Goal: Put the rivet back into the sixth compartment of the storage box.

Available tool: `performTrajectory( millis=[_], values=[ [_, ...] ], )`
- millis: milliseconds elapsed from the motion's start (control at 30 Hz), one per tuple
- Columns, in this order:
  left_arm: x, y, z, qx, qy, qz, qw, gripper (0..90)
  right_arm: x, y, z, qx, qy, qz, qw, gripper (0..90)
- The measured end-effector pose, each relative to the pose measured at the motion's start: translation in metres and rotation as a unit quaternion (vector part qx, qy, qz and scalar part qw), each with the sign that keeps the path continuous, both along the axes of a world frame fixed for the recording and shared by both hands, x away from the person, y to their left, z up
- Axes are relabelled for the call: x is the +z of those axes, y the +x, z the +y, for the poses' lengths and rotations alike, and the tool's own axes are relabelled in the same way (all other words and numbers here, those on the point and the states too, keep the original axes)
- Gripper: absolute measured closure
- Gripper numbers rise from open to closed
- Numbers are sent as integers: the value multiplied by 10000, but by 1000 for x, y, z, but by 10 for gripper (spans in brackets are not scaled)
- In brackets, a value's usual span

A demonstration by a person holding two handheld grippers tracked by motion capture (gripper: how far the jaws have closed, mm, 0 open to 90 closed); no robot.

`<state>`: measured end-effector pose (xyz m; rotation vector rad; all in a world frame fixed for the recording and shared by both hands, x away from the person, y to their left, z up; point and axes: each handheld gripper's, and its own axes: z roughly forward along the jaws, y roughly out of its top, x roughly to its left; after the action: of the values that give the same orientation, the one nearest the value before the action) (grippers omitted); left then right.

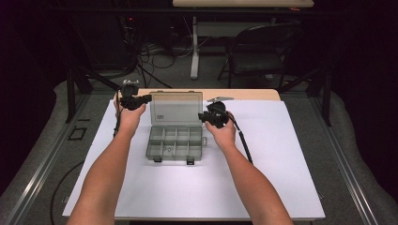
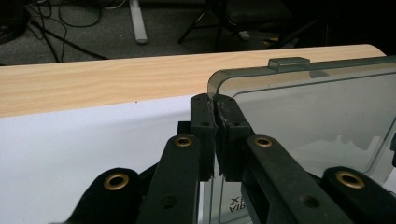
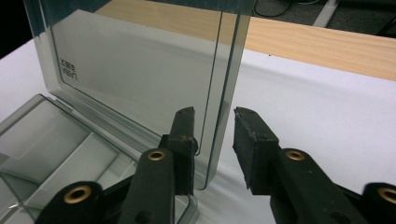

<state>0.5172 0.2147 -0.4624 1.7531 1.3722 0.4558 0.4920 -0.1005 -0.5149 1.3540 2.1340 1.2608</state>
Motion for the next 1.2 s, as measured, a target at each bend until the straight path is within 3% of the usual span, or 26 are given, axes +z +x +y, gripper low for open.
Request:
performTrajectory(
  millis=[433, 833, 1200],
  values=[
    [2, -9, 2, -74, -3, -81, 9999, 871, 22, -12, -8, 178, -70, -120, 9997, 657],
    [3, -16, 2, -63, -15, -192, 9998, 872, 26, -12, -14, 302, -89, 41, 9995, 641],
    [4, -25, 3, -57, 1, -281, 9996, 873, 38, -13, -23, 116, -75, -107, 9998, 820]
  ],
)
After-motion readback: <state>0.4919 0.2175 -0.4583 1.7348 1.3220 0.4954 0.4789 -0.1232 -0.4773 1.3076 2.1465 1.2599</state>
